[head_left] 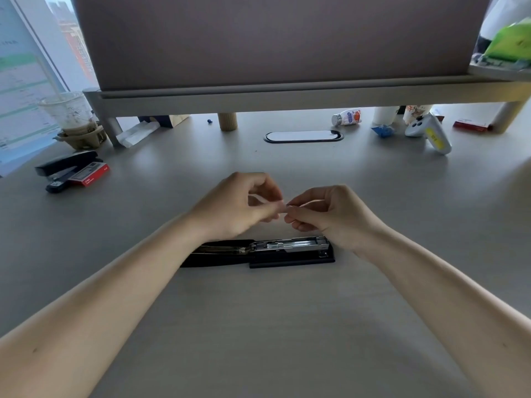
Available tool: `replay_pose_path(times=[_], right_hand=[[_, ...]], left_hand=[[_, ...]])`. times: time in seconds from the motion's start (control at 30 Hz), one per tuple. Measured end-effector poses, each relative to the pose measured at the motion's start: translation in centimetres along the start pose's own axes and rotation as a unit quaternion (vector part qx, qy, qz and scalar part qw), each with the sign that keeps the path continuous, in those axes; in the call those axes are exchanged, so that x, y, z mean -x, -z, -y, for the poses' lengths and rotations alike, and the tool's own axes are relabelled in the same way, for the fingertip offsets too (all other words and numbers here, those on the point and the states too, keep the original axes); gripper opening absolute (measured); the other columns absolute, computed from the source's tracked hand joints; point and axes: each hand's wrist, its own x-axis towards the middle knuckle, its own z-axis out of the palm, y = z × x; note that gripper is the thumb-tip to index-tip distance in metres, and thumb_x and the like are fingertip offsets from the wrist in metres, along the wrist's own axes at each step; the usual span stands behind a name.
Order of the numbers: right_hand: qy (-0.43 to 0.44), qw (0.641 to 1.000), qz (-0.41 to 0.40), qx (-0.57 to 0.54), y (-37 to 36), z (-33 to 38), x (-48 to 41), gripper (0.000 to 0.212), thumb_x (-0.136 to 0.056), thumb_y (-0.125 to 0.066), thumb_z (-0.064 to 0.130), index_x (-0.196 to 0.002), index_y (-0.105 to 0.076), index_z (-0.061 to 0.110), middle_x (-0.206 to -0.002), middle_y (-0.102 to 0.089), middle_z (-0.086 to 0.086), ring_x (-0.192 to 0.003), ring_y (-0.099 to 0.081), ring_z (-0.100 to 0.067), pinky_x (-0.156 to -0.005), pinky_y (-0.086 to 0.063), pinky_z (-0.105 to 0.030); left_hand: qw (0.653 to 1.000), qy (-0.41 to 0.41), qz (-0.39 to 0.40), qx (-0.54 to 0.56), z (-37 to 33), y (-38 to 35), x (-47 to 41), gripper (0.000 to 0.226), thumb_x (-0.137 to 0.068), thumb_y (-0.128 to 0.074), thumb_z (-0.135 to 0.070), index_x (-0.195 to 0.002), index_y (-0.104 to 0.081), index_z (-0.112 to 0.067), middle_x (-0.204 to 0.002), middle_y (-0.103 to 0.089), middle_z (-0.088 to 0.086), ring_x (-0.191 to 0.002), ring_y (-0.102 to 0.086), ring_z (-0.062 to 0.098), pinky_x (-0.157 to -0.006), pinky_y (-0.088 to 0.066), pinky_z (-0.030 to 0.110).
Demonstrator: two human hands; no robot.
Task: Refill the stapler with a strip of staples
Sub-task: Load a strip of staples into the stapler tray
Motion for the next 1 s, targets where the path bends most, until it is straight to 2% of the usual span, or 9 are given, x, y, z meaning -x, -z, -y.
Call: replay_pose_path(times=[0.13,0.2,0.4,0.47,0.6,0.7,0.8,0.87,1.0], right_hand=[[0.032,0.999,-0.022,0.037,0.2,-0.3,0.2,0.005,-0.09,-0.08,0.008,-0.086,-0.078,0.011,-0.086,-0.084,-0.018,-0.068,-0.073,-0.017,-0.088,-0.064,-0.039],[0.04,0.997,-0.029,0.052,0.2,-0.3,0.3,0.006,-0.089,-0.081,0.01,-0.085,-0.079,0.014,-0.085,-0.085,-0.017,-0.07,-0.076,-0.017,-0.094,-0.062,-0.048],[0.043,0.996,-0.046,0.063,-0.1,-0.1,0.6,0.009,-0.087,-0.083,0.01,-0.082,-0.079,0.016,-0.085,-0.085,-0.014,-0.068,-0.078,-0.018,-0.095,-0.061,-0.055],[0.044,0.996,-0.039,0.069,0.1,0.0,0.7,0.002,-0.088,-0.082,0.011,-0.089,-0.081,0.012,-0.087,-0.086,-0.011,-0.078,-0.082,-0.028,-0.097,-0.061,-0.054],[0.045,0.998,-0.02,0.045,0.9,0.6,1.2,0.013,-0.089,-0.079,0.018,-0.101,-0.082,0.014,-0.093,-0.086,-0.008,-0.093,-0.083,-0.025,-0.101,-0.062,-0.044],[0.069,0.995,-0.034,0.062,0.8,0.6,1.4,0.013,-0.084,-0.082,0.03,-0.092,-0.085,0.019,-0.088,-0.086,-0.006,-0.09,-0.082,-0.026,-0.097,-0.062,-0.051],[0.096,0.991,-0.052,0.081,0.7,0.3,1.7,0.006,-0.084,-0.085,0.023,-0.088,-0.085,0.018,-0.084,-0.085,-0.004,-0.087,-0.081,-0.029,-0.092,-0.062,-0.054],[0.11,0.99,-0.056,0.067,0.9,0.2,2.2,0.005,-0.084,-0.085,0.018,-0.089,-0.085,0.016,-0.084,-0.085,-0.002,-0.081,-0.081,-0.022,-0.091,-0.063,-0.049],[0.135,0.987,-0.068,0.049,1.3,-0.3,3.1,0.008,-0.084,-0.084,0.016,-0.091,-0.084,0.017,-0.086,-0.085,0.001,-0.079,-0.079,-0.008,-0.086,-0.064,-0.036]], left_hand=[[0.968,0.154,0.069,0.185,-0.8,0.8,-0.1,0.025,-0.106,-0.055,-0.022,-0.091,-0.065,-0.004,-0.091,-0.078,0.02,-0.085,-0.079,0.032,-0.078,-0.068,0.032],[0.959,0.169,0.096,0.204,-1.0,0.9,-0.1,0.019,-0.104,-0.059,-0.019,-0.091,-0.064,-0.007,-0.091,-0.08,0.019,-0.077,-0.079,0.025,-0.072,-0.067,0.028],[0.965,0.146,0.08,0.201,-0.6,0.8,-0.3,0.007,-0.095,-0.071,-0.01,-0.092,-0.066,-0.006,-0.091,-0.079,0.02,-0.069,-0.078,0.018,-0.069,-0.066,0.023],[0.972,0.129,0.069,0.183,-0.6,0.8,-0.2,0.008,-0.094,-0.073,-0.01,-0.092,-0.067,-0.005,-0.088,-0.08,0.019,-0.069,-0.078,0.018,-0.068,-0.065,0.023],[0.986,0.072,0.045,0.144,-0.6,0.8,0.1,0.009,-0.091,-0.075,-0.009,-0.088,-0.068,-0.005,-0.08,-0.081,0.013,-0.068,-0.079,0.018,-0.07,-0.065,0.026],[0.993,0.029,0.029,0.11,-1.0,0.4,0.4,0.009,-0.089,-0.077,-0.005,-0.085,-0.069,-0.005,-0.079,-0.078,0.015,-0.067,-0.078,0.017,-0.069,-0.065,0.026],[0.998,-0.016,0.004,0.061,-1.0,-0.1,1.0,0.01,-0.089,-0.08,-0.008,-0.084,-0.071,-0.006,-0.079,-0.079,0.013,-0.073,-0.08,0.024,-0.077,-0.066,0.036],[0.998,-0.039,-0.015,0.043,-1.1,-0.4,1.7,0.01,-0.087,-0.082,-0.009,-0.088,-0.074,-0.004,-0.085,-0.081,0.013,-0.082,-0.08,0.032,-0.085,-0.065,0.047],[0.995,-0.054,-0.044,0.065,-1.7,-1.2,3.0,0.01,-0.083,-0.084,-0.002,-0.088,-0.076,-0.006,-0.089,-0.084,0.007,-0.086,-0.081,0.027,-0.089,-0.064,0.048]])
